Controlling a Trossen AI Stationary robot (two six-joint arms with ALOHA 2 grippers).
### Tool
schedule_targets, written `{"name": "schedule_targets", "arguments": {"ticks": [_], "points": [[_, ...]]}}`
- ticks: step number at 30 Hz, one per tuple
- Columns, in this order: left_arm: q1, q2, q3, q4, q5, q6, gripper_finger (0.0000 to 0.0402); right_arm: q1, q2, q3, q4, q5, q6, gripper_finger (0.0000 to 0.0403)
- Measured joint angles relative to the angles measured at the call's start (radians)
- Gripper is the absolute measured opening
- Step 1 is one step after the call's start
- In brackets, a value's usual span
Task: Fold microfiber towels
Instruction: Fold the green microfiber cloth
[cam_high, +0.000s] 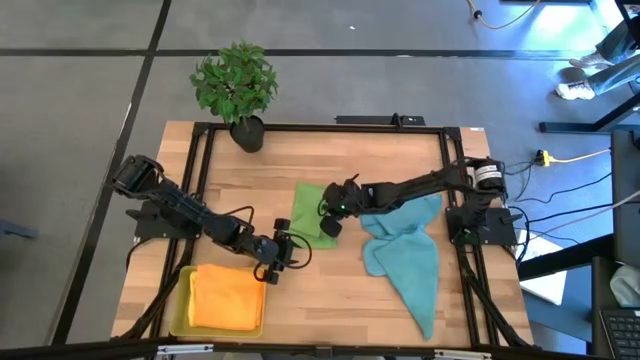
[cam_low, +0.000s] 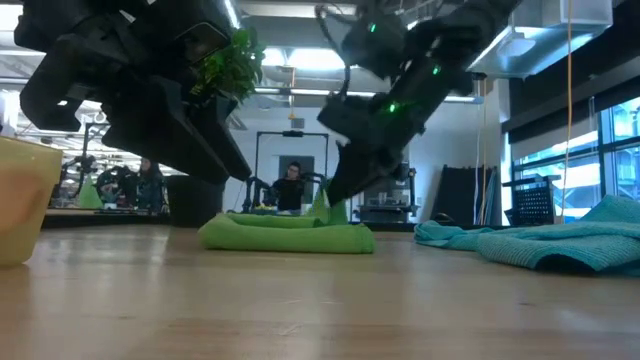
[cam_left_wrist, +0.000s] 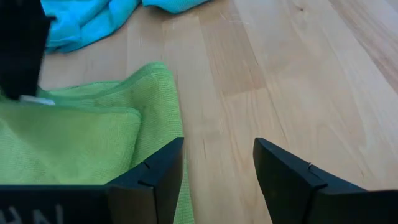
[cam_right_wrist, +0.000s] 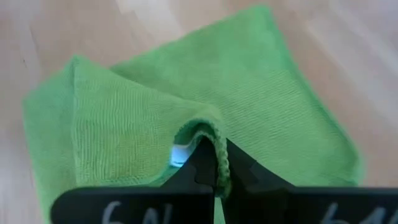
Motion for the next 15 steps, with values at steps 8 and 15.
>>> {"name": "schedule_targets", "arguments": {"ticks": [8,15], "points": [[0.0,0.0,0.0,0.0,0.0,0.0,0.0184,0.064,-0.088,0.001,-0.127,0.19,0.053,0.0005],[0.0,0.0,0.0,0.0,0.0,-0.02,0.0184,0.021,-0.059,0.001,-0.158,0.235,0.068,0.0005]]}}
